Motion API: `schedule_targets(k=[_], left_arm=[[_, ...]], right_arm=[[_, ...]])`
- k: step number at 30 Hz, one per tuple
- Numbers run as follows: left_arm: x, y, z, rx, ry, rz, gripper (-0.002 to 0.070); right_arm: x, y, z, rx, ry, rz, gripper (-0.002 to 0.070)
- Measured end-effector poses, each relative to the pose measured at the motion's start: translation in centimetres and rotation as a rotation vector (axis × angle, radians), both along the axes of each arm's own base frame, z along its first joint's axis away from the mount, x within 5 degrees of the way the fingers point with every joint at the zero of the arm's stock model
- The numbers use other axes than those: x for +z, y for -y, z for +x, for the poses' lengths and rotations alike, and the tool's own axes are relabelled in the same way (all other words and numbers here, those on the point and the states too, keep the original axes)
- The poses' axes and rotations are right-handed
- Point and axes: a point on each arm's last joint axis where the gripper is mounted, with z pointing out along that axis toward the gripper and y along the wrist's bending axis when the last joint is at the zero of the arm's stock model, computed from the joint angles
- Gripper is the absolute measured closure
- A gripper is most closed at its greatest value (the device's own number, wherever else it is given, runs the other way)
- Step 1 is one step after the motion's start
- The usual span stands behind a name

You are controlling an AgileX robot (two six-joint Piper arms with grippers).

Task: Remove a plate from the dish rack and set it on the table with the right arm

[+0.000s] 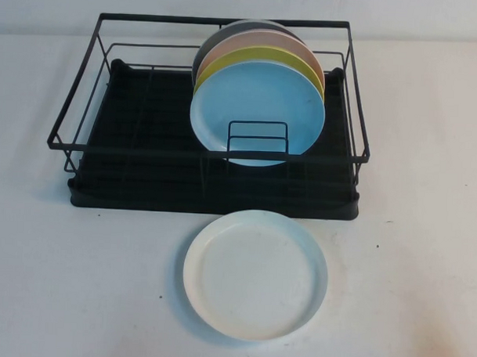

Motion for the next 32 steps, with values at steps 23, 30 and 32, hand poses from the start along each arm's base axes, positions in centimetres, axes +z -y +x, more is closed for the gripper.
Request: schedule_targets(k=[23, 30, 32], left_arm=[[0.0, 0.0, 0.0, 0.000, 0.000, 0.000, 0.0680], [0.0, 0.0, 0.0, 0.000, 0.000, 0.000, 0.0680], [0.0, 0.0, 0.0, 0.000, 0.000, 0.000, 0.0680]], right_arm=[[-1.9, -0.4, -0.4, 0.051, -0.208, -0.020, 0.0694], [-1.9, -0.4, -0.4, 0.051, -0.208, -0.020, 0.0694], [-1.9, -0.4, -0.4, 0.051, -0.208, -0.020, 0.0694]])
